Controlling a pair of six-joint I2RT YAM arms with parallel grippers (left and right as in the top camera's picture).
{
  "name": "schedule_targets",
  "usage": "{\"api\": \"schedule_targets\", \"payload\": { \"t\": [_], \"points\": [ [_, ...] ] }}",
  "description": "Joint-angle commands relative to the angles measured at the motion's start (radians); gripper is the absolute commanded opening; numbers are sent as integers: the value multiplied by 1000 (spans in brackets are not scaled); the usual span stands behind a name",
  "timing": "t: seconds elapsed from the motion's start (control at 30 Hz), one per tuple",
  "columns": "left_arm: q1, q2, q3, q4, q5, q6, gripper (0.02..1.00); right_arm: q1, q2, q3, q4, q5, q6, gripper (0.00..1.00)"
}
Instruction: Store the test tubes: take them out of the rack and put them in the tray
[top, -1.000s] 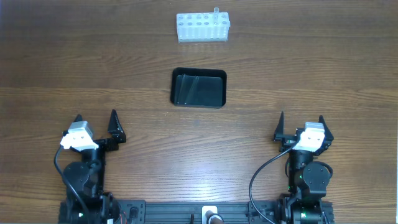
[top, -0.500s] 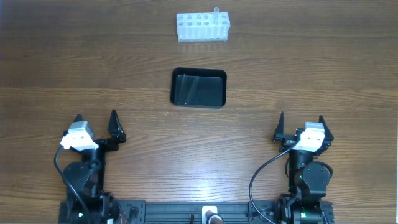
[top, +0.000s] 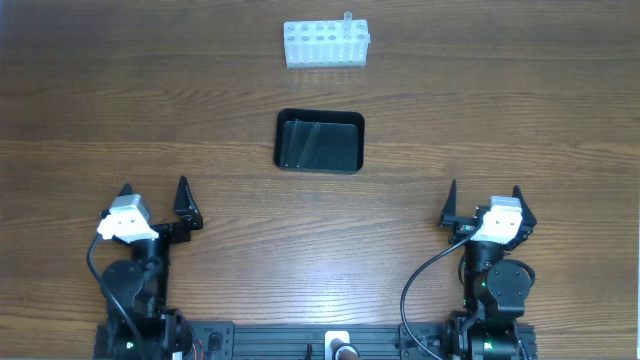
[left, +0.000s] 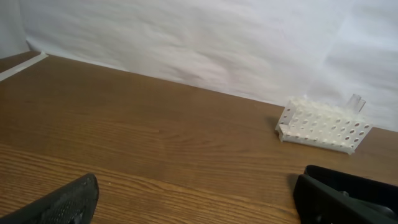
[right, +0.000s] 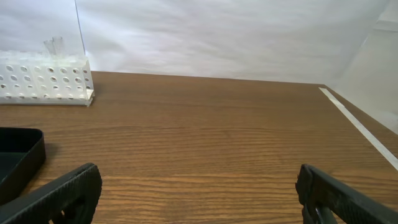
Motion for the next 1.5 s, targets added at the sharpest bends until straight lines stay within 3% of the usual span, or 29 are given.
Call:
{"api": "schedule_targets", "payload": {
  "t": [0.03,0.17,0.33,0.53,1.0,1.23,1.5],
  "points": [
    [6,-8,-5,-2,14,15,996,5,-7,-5,-3,-6,3,991],
    [6,-8,-5,-2,14,15,998,5,-7,-5,-1,-10,3,991],
    [6,-8,-5,-2,14,15,998,5,-7,73,-62,-77,3,993],
    [6,-8,-5,-2,14,15,998,5,56,328,-365,48,-29,993],
    [6,-8,-5,-2,14,15,996,5,671,947,-637,44,-46,993],
    [6,-8,-5,-2,14,15,996,5,836,1078,-658,-64,-46,993],
    [6,-8,-5,-2,14,15,998,59,983,1123,-534,-72,-46,993]
  ]
}}
